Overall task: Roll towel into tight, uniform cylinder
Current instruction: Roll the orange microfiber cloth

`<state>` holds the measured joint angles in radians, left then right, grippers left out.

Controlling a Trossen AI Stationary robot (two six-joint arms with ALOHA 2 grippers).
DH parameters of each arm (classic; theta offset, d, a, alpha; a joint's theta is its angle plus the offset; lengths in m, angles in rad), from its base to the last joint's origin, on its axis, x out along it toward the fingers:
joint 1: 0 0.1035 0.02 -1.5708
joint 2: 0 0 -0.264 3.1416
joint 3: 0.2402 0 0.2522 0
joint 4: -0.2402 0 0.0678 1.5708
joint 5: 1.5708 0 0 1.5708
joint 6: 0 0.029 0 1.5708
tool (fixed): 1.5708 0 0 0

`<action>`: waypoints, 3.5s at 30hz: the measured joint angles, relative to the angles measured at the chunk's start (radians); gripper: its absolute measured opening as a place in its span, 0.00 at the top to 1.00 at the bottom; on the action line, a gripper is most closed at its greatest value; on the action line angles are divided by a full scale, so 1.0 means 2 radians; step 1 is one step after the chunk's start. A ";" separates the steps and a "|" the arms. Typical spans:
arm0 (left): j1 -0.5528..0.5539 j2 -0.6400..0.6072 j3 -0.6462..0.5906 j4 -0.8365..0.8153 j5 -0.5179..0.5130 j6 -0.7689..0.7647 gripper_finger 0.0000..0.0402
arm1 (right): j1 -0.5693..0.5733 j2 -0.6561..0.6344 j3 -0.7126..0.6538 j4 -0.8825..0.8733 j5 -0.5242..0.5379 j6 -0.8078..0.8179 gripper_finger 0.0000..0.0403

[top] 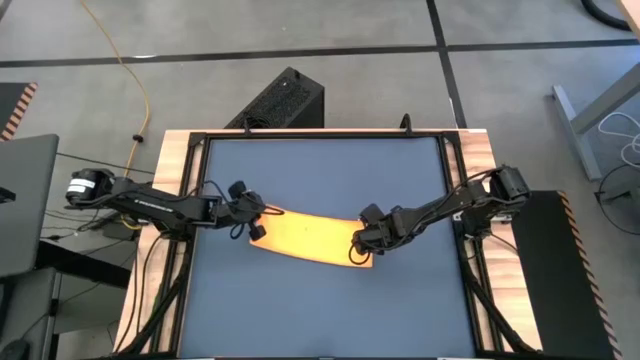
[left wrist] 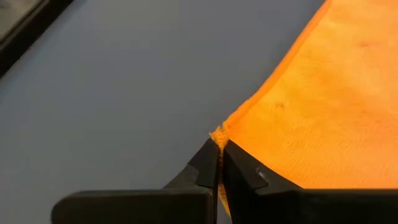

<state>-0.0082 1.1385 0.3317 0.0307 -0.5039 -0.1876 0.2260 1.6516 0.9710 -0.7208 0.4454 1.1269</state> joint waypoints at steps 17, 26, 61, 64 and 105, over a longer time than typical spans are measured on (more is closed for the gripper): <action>0.057 0.002 0.000 -0.025 -0.011 -0.005 0.71 | -0.012 0.000 0.000 -0.059 -0.001 0.014 0.68; 0.076 0.002 0.000 -0.060 0.002 -0.021 0.67 | -0.017 0.000 0.000 -0.053 0.002 -0.006 0.59; 0.066 -0.105 0.000 -0.021 0.000 0.027 0.67 | -0.035 -0.015 0.079 0.039 -0.051 -0.223 0.64; 0.053 -0.156 0.000 -0.019 0.062 0.014 0.67 | -0.047 -0.014 0.066 0.064 -0.062 -0.241 0.73; 0.069 0.099 0.036 0.082 0.085 0.169 0.67 | 0.080 -0.013 -0.098 0.249 -0.054 0.100 0.96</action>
<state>0.1305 1.3373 0.4038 0.1937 -0.3334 0.1512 0.3854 1.6263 0.7743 -0.2221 0.3372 1.3271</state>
